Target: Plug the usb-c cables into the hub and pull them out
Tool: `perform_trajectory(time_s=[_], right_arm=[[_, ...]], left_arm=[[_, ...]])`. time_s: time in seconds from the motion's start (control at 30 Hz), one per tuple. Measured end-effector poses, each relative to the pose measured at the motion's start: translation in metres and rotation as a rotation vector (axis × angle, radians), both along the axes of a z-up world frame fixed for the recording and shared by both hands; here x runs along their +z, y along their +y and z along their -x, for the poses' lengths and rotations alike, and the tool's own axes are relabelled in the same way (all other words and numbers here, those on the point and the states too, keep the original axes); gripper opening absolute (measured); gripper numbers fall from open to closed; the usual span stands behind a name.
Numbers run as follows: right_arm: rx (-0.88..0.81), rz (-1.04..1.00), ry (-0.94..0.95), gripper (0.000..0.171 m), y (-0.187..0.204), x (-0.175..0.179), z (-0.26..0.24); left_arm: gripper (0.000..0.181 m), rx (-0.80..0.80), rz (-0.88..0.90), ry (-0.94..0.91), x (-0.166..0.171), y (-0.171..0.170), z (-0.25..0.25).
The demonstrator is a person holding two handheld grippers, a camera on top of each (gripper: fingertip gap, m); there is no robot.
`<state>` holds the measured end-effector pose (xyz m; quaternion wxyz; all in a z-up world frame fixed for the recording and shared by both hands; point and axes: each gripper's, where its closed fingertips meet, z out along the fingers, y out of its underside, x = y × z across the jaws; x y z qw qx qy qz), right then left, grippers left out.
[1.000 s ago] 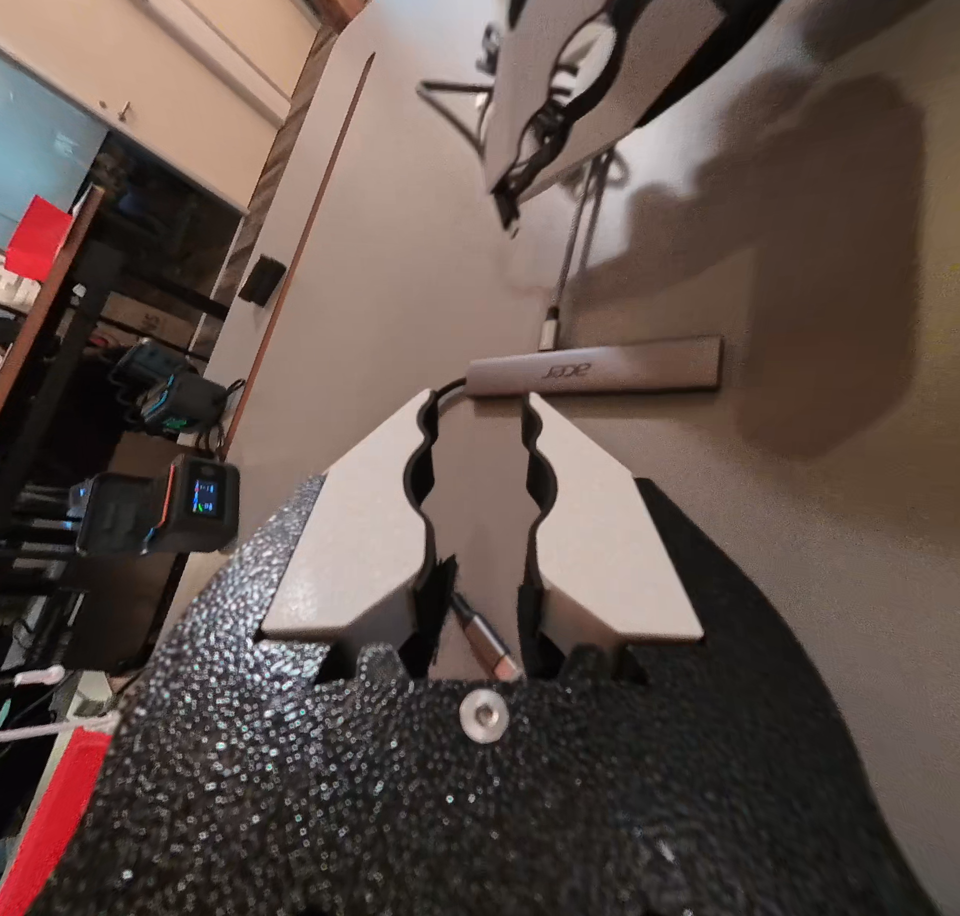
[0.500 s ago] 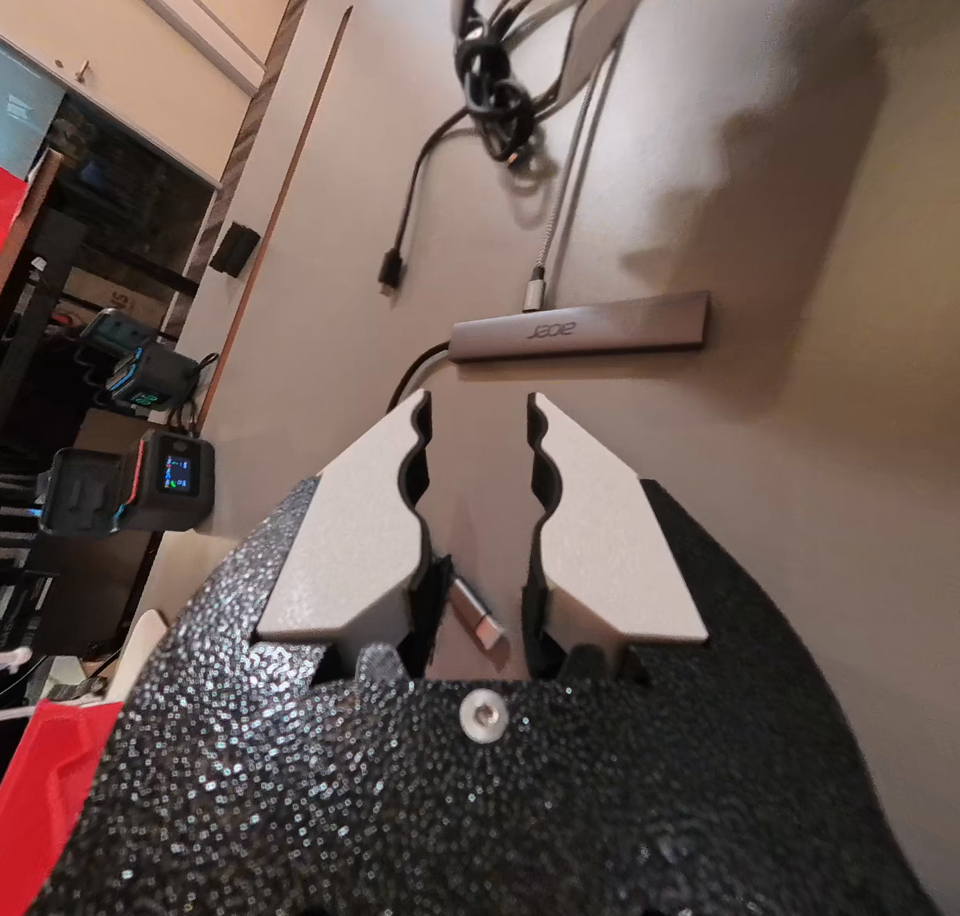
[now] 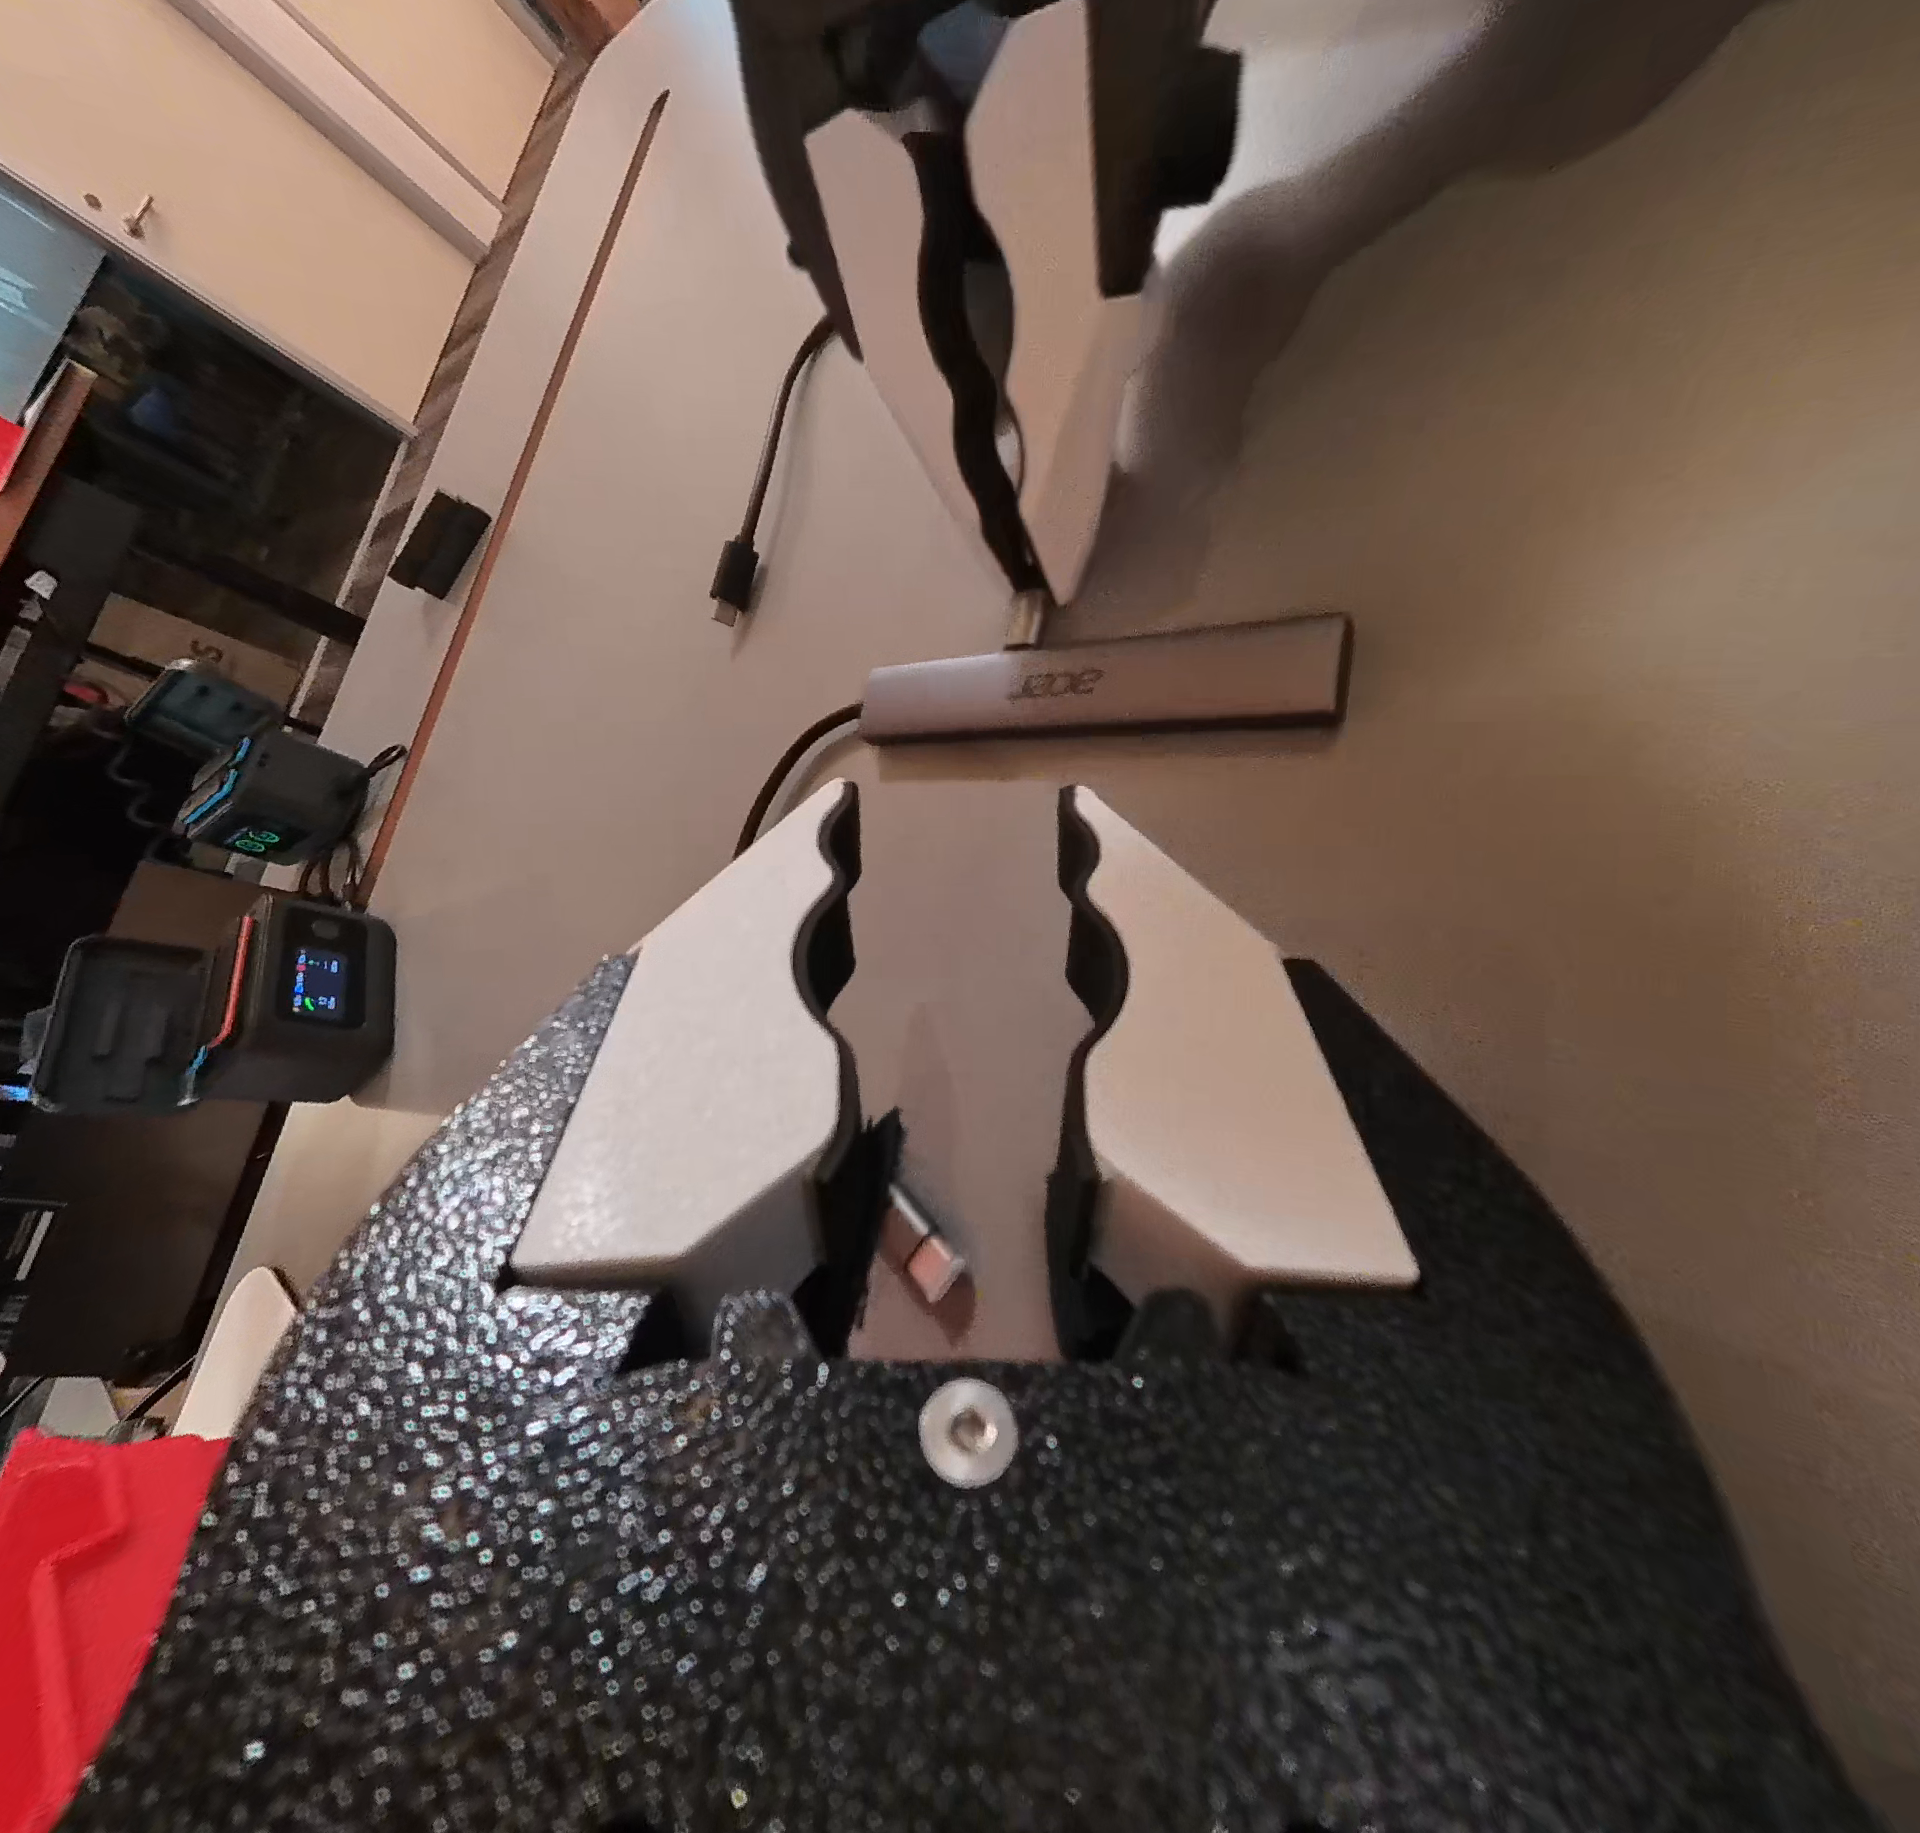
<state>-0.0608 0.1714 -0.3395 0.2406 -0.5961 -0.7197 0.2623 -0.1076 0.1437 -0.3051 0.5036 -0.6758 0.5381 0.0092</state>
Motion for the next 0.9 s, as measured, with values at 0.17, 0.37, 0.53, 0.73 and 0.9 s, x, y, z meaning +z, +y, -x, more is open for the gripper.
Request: perform_trajectory(time_s=[0.17, 0.37, 0.53, 0.73, 0.9], right_arm=[[-0.017, 0.235, 0.035, 0.007, -0.003, 0.012, 0.007], [0.006, 0.462, 0.131, 0.004, -0.007, 0.035, 0.006], [0.039, 0.451, 0.111, 0.004, -0.014, 0.031, 0.006], [-0.086, 0.245, 0.302, 0.027, 0.031, 0.065, 0.006], [-0.288, -0.049, 0.149, 0.031, 0.115, 0.045, -0.004]], left_arm=[[0.041, 0.011, -0.031, 0.079, -0.006, 0.005, 0.004], [0.057, 0.011, -0.222, 0.159, 0.007, 0.015, -0.008], [0.017, -0.039, -0.229, 0.270, -0.013, 0.017, -0.024], [0.007, 0.010, -0.315, 0.296, -0.003, 0.022, -0.021], [0.007, 0.005, -0.307, 0.270, -0.002, 0.022, -0.020]])
